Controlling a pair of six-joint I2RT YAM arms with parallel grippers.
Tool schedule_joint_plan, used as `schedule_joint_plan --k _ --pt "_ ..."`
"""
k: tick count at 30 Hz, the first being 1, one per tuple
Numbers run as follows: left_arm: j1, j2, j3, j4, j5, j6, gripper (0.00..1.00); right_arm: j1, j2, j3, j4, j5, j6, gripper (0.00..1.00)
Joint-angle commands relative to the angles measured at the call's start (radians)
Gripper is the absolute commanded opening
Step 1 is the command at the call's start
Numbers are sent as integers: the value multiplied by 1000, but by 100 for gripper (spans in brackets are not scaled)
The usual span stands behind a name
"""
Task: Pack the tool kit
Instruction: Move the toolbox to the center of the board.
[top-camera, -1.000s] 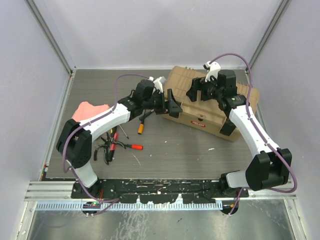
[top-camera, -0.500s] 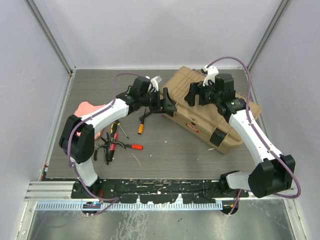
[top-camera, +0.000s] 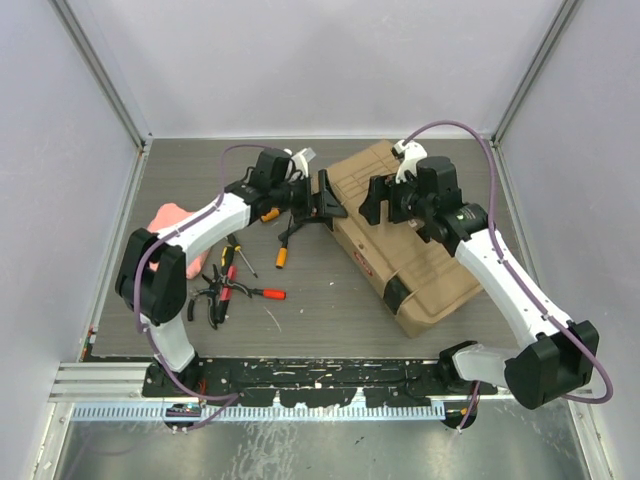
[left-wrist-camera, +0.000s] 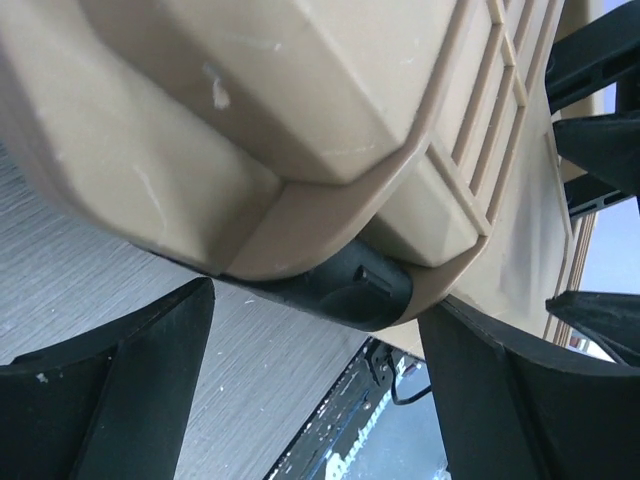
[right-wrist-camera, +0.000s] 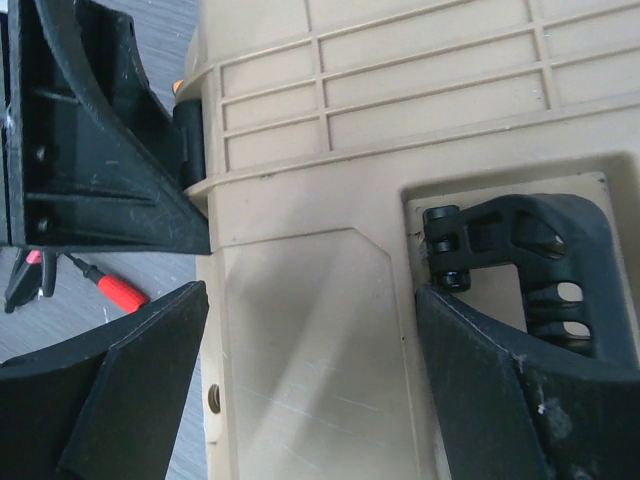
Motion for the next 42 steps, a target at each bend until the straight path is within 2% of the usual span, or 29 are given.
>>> schedule_joint_plan --k 1,4,7,12,16,21,26,36,42 --pt "6 -15 27 126 -51 -28 84 92 17 -53 -294 -200 154 89" --pt "8 -58 -43 146 -60 -31 87 93 21 -63 -296 -137 149 90" --pt "17 -121 -135 183 -89 -46 94 92 23 -70 -288 -121 145 91" --pt "70 -146 -260 360 -38 -143 100 91 30 -73 -282 -103 142 91" --pt "106 -111 -347 604 32 -282 98 92 30 -82 -263 -100 150 93" --pt "122 -32 -461 965 46 -458 98 91 37 -88 -248 -107 159 93" --pt "127 55 -485 1150 40 -571 98 92 37 -94 -238 -121 163 93" --pt "150 93 -536 1241 -3 -612 98 91 24 -101 -235 -110 163 95" --pt "162 70 -569 1268 -3 -618 98 91 7 -50 -254 -87 160 96"
